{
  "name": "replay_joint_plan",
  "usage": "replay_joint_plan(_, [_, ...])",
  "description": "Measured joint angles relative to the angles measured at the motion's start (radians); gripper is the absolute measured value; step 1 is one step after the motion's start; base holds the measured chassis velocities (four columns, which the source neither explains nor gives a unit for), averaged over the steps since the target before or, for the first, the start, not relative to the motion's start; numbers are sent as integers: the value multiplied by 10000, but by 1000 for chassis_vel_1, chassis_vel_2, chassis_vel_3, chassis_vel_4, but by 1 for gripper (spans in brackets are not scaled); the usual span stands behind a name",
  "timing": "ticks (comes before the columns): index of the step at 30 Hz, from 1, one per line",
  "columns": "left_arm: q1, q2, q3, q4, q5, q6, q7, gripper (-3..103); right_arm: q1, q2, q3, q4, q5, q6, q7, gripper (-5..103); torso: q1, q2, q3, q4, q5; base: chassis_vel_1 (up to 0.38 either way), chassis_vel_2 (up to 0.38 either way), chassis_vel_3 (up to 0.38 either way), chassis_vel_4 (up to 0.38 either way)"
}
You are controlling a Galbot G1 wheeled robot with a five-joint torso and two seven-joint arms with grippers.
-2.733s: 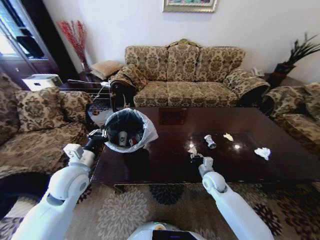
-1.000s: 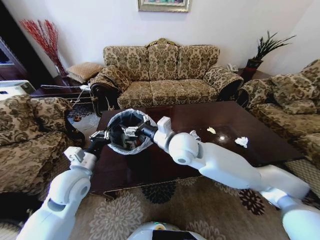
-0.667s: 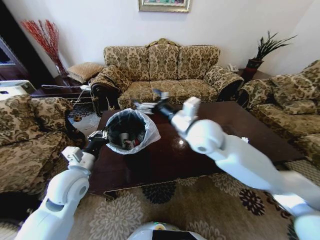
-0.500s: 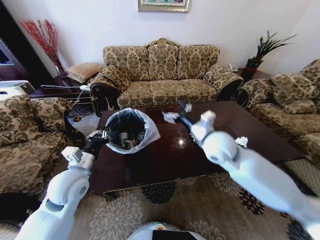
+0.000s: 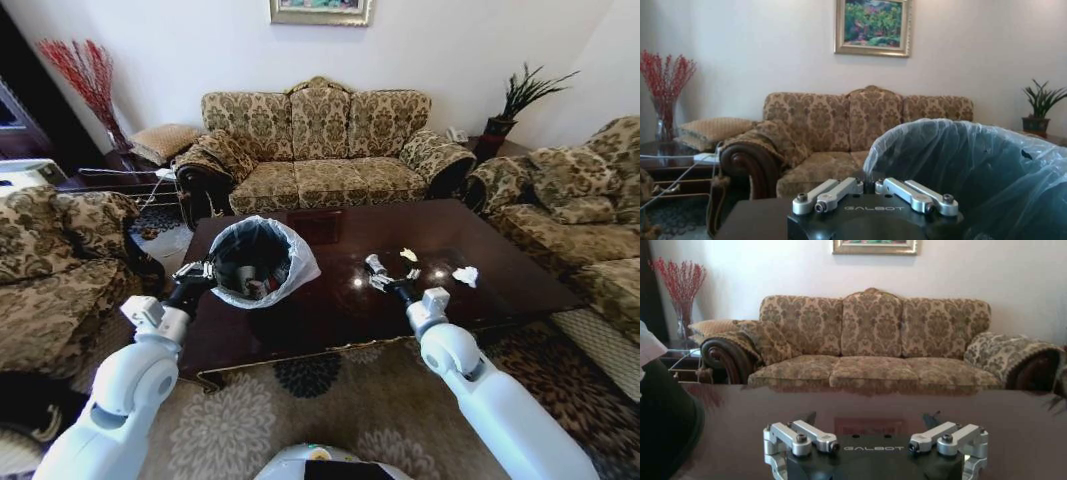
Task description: Move to the front of the table and place the trash on the table into the trash bin.
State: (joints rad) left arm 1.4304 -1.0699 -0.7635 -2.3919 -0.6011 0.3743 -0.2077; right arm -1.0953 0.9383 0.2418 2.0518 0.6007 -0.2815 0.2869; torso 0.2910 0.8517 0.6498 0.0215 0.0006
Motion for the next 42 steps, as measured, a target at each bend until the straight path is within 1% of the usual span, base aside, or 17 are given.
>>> replay_joint_plan(3, [50, -21, -8, -108, 6, -1, 1, 3, -77, 126, 52, -9, -11, 108, -107, 100, 0, 1, -1, 4, -11, -279, -278, 280, 259])
replay_joint_plan(8, [69, -42, -9, -187, 10, -11, 21, 3, -171, 227, -26, -38, -110, 348, -129, 100, 7, 0, 2, 4, -9, -310, -279, 309, 275])
replay_joint_plan(13, [106, -65, -6, -259, 16, -24, 58, 3, -254, 266, -45, -13, -109, 361, -36, 100, 5, 0, 2, 3, 0, -362, -232, 381, 231])
replay_joint_plan(15, [142, -120, -5, -319, 17, -26, 68, 3, -287, 262, -60, -11, -109, 361, -23, 100, 6, 0, 2, 0, 2, -362, -176, 351, 131])
replay_joint_plan(19, [221, -186, -5, -441, 27, -33, 75, 3, -294, 230, -79, -6, -155, 364, -30, 100, 4, 0, 1, 0, -9, -367, -122, 363, 80])
replay_joint_plan(23, [302, -244, -15, -533, 58, -32, 70, 3, -287, 210, -116, -6, -180, 392, -44, 100, 5, 0, 2, 6, -4, -304, 49, 344, -30])
replay_joint_plan(26, [372, -305, -17, -586, 101, -32, 70, 3, -299, 207, -154, 12, -192, 392, -6, 100, 4, 0, 2, 4, -3, -271, 110, 312, -139])
replay_joint_plan(28, [458, -368, -18, -650, 154, -33, 78, 3, -320, 201, -245, 22, -402, 375, 181, 100, 1, 1, 0, 3, -3, -287, 207, 279, -222])
replay_joint_plan(32, [553, -453, -21, -720, 169, -43, 87, 3, -396, 189, -362, 36, -703, 268, 296, 100, 5, 0, 1, 0, -9, -274, 251, 261, -258])
replay_joint_plan(35, [604, -522, -24, -779, 186, -51, 76, 3, -464, 180, -516, -75, -787, 211, 278, 100, 17, -3, 5, 6, -3, -166, 268, 175, -238])
replay_joint_plan(37, [616, -541, -27, -800, 193, -54, 58, 3, -473, 199, -551, -174, -796, 201, 278, 100, 17, -3, 5, 6, -5, -125, 240, 159, -159])
replay_joint_plan(38, [667, -571, -35, -836, 197, -58, 31, 3, -475, 298, -597, -524, -798, 199, 309, 100, 19, -4, 6, 5, -12, -71, 160, 52, -56])
replay_joint_plan(40, [758, -582, -64, -872, 223, -107, -6, 3, -428, 407, -682, -1033, -618, 278, 139, 100, 16, -5, 7, 9, -7, -36, 27, -3, -28])
replay_joint_plan(42, [776, -584, -70, -872, 249, -139, -17, 3, -402, 420, -732, -1128, -553, 306, 53, 100, 14, -4, 6, 7, -6, 0, 0, 0, 0])
